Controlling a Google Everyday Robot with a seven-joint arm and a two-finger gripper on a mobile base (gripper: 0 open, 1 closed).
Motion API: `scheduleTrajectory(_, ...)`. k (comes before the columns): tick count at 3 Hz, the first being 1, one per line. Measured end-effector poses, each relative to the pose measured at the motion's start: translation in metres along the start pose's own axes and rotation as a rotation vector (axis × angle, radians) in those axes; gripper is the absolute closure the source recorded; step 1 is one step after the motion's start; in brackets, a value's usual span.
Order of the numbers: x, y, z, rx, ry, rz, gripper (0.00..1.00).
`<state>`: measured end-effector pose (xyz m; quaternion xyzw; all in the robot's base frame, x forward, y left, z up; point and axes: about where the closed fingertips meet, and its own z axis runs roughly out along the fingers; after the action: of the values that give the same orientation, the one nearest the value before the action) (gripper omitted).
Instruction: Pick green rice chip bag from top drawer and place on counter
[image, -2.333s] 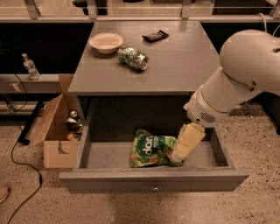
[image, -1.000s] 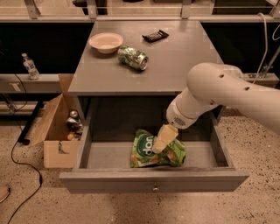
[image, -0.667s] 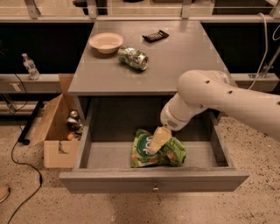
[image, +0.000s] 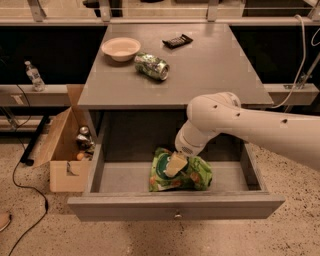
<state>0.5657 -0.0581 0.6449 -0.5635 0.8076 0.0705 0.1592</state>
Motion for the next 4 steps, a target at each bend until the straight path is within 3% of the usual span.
scheduleTrajectory(1,0.011,0.004,0.011,-0.021,0.013,-0.007,0.56)
scheduleTrajectory(2,0.025,-0.002,-0.012,-0.001,-0.043,0.002,0.80)
scheduleTrajectory(3,0.038,-0.011,-0.081,0.078,-0.153,-0.002,1.00)
scheduleTrajectory(4,0.063,-0.023,-0.167,0.172,-0.239,-0.015,1.00)
